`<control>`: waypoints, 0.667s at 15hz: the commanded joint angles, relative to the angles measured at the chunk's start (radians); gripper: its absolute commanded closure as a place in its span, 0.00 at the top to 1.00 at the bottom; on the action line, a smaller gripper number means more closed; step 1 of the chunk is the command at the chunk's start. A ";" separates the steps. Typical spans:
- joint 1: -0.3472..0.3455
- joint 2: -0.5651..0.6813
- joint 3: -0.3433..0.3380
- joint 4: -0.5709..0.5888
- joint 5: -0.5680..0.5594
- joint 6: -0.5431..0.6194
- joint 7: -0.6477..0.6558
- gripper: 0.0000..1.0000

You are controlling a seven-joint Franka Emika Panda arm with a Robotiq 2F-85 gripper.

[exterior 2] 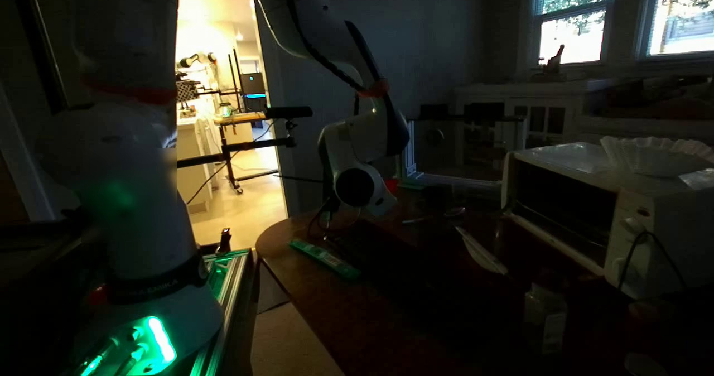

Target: Remove the orange bowl from the microwave and put it on the table

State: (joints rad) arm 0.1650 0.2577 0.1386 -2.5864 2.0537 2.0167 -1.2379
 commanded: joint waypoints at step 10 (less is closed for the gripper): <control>0.057 0.206 -0.034 0.169 0.021 -0.012 -0.091 0.01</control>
State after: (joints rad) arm 0.1996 0.4094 0.1235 -2.4581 2.0543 2.0143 -1.2996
